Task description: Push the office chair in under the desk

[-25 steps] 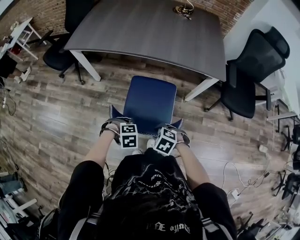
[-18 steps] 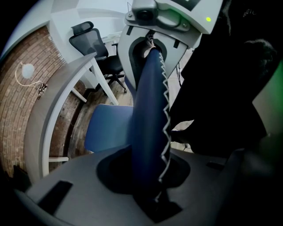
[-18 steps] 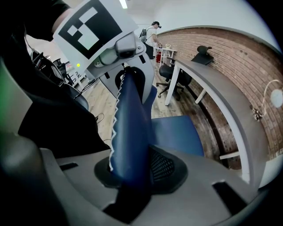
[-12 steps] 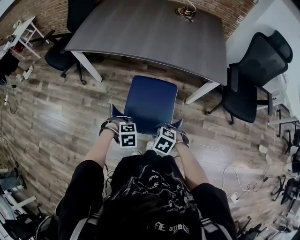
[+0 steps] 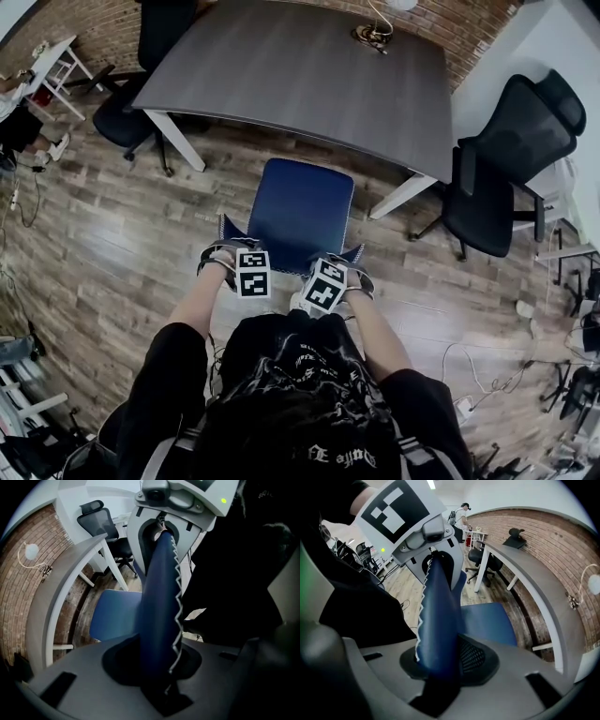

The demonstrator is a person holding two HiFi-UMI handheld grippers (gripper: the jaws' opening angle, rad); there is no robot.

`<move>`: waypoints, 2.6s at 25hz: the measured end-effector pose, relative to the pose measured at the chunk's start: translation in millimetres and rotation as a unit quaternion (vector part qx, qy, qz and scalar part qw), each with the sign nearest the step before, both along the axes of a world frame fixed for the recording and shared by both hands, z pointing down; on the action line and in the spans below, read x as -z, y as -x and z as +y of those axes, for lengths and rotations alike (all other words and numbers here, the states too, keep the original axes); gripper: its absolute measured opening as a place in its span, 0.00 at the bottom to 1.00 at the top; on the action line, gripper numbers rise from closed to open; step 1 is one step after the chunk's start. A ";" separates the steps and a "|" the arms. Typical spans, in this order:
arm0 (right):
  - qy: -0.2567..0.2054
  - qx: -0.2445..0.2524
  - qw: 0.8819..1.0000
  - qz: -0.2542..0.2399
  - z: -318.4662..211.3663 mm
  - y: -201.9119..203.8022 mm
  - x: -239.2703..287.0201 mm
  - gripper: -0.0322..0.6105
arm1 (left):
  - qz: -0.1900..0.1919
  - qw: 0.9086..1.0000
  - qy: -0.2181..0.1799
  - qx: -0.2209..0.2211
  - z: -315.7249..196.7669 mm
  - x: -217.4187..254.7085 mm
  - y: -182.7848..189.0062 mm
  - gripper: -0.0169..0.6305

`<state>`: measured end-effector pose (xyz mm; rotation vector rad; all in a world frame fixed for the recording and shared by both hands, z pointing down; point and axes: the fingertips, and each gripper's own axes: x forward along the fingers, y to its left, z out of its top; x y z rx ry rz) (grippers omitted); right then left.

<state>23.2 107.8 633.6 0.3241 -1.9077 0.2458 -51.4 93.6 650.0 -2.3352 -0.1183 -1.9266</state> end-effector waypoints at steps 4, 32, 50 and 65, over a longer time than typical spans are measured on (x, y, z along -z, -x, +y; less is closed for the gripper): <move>0.001 -0.003 1.000 -0.003 -6.6 -2.2 0.8 0.20 | -0.001 1.000 -0.001 0.005 -6.3 0.6 -1.7 0.19; -0.003 -0.005 1.000 0.001 -42.1 -4.8 0.9 0.20 | 0.000 1.000 -0.002 0.014 -43.4 1.0 -4.1 0.20; 0.002 -0.005 1.000 0.001 -69.5 -16.7 -0.1 0.21 | 0.000 1.000 -0.003 0.008 -72.2 -0.8 -16.0 0.20; -0.002 -0.011 1.000 0.000 -96.8 -12.8 2.5 0.21 | 0.001 1.000 -0.003 0.002 -98.7 2.1 -13.1 0.20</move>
